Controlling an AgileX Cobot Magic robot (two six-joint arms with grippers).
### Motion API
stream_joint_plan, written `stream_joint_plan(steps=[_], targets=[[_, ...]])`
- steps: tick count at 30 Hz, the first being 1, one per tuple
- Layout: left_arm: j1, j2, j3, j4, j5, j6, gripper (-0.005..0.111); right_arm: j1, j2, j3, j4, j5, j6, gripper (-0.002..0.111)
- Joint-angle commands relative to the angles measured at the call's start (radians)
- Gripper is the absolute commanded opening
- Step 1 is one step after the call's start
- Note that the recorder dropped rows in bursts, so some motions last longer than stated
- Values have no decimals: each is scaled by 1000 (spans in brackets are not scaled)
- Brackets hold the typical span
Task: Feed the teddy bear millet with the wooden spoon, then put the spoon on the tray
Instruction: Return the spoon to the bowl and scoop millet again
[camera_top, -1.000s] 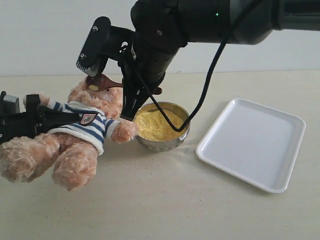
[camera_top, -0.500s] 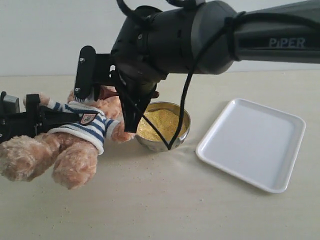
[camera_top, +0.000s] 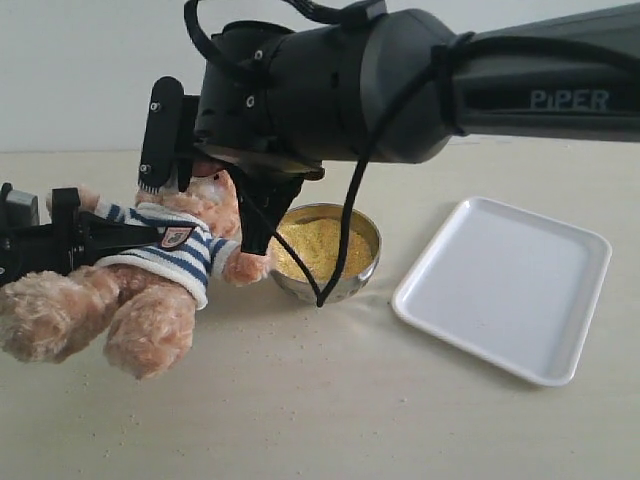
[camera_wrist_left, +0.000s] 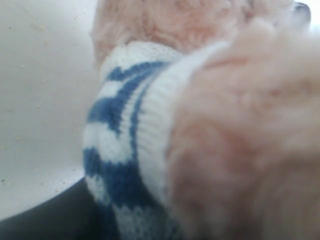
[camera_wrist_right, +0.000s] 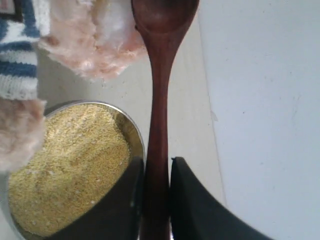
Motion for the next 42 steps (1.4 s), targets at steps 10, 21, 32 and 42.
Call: stream_joint_plan(steps=[10, 21, 32, 42], targets=[[-5, -5, -4, -12, 20, 21, 5, -329, -191, 10, 661, 303, -339, 0], [-5, -5, -4, -12, 20, 25, 5, -349, -55, 45, 713, 203, -364, 0], [-5, -5, -4, -12, 20, 25, 5, -328, 10, 43, 648, 130, -292, 0], [-5, -5, -4, -12, 20, 25, 5, -295, 22, 43, 639, 114, -285, 0]])
